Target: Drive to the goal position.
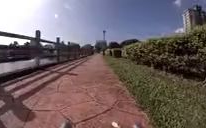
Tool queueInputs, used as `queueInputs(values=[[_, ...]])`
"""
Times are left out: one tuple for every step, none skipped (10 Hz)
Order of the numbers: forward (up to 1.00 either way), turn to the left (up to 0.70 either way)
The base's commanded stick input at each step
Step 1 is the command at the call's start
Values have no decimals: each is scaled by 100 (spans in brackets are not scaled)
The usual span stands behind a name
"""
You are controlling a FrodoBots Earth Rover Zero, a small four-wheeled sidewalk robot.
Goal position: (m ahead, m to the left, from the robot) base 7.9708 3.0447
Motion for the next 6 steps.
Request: queueInputs(values=[[50, 5], [50, 0], [50, 12], [50, 39], [50, 50], [50, 50]])
